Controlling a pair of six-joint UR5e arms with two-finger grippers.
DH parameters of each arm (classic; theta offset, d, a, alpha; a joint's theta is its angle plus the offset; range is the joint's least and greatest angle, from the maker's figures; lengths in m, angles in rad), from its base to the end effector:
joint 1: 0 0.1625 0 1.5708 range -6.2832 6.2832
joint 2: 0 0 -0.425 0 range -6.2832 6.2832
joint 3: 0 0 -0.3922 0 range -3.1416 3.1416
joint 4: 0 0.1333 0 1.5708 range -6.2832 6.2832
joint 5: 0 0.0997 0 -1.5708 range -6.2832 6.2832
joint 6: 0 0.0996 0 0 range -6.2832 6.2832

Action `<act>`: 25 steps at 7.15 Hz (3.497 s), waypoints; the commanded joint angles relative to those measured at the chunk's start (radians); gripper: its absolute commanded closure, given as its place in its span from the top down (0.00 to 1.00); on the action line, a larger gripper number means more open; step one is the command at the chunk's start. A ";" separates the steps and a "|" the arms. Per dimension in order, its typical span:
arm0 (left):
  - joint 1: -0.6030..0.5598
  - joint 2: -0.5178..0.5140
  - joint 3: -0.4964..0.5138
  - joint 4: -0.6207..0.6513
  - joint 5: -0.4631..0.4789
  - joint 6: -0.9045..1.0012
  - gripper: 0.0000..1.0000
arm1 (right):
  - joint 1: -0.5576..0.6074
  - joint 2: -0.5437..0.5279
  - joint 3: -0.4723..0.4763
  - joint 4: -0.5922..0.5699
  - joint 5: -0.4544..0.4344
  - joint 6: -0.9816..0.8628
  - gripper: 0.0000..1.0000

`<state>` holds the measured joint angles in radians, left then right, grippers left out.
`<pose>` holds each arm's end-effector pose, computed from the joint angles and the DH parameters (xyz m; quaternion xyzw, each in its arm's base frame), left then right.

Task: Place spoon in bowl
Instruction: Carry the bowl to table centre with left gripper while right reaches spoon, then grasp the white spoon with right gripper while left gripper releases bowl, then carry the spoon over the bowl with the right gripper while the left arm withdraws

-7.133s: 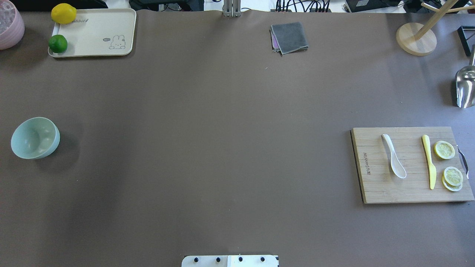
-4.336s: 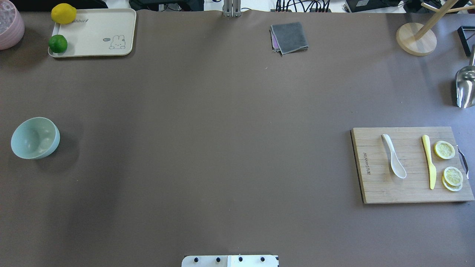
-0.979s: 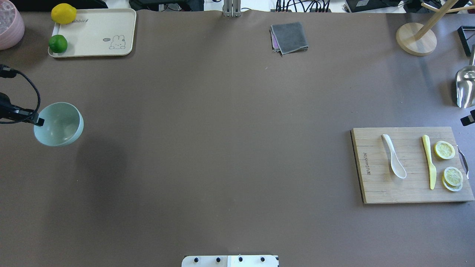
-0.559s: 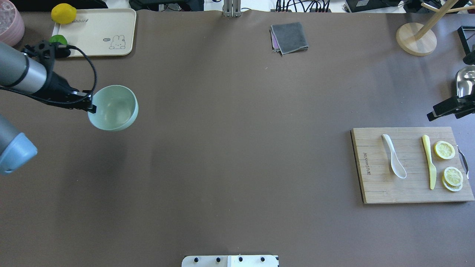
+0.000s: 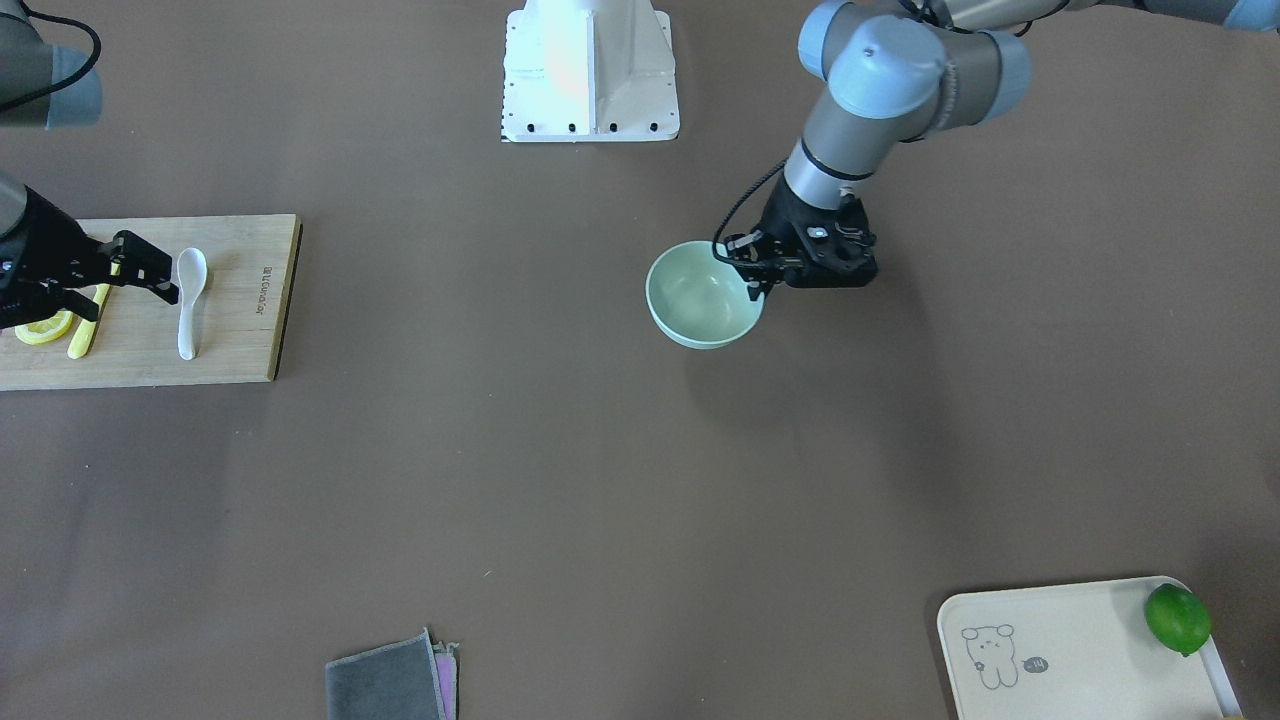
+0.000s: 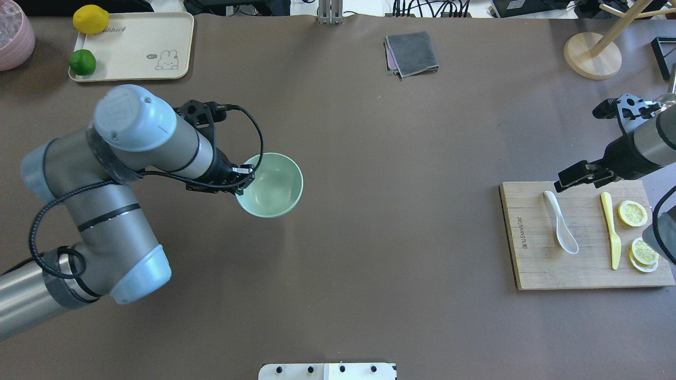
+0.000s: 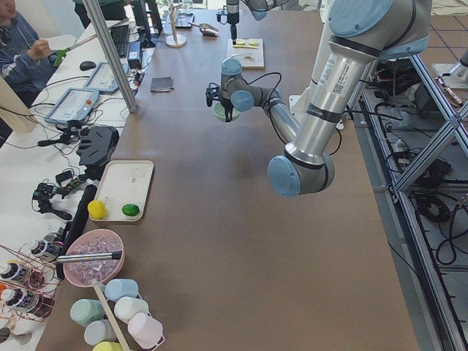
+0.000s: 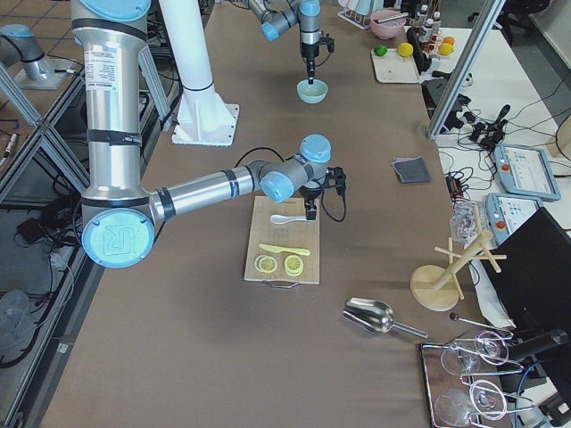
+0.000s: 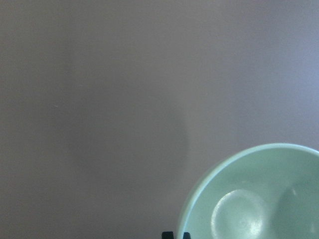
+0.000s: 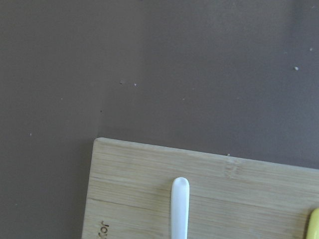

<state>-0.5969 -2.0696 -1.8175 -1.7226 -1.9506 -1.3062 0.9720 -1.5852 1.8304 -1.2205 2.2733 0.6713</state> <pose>0.4636 -0.4316 0.2494 0.0233 0.4581 -0.0656 0.8862 -0.2246 -0.4515 0.4993 0.0266 -0.4282 -0.0683 0.9007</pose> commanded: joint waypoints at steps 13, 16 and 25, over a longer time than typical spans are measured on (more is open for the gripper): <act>0.178 -0.159 0.115 0.001 0.145 -0.105 0.97 | -0.095 0.052 -0.091 0.003 -0.052 0.031 0.00; 0.054 -0.010 -0.084 0.012 0.130 0.055 0.97 | -0.067 0.236 -0.027 -0.177 -0.026 0.086 0.00; -0.310 0.284 -0.063 -0.023 -0.179 0.616 0.97 | -0.495 0.672 -0.066 -0.272 -0.478 0.763 0.00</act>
<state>-0.9058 -1.7829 -1.8904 -1.7404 -2.1284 -0.6918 0.4830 -0.9258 1.7870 -1.4897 1.8243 1.4295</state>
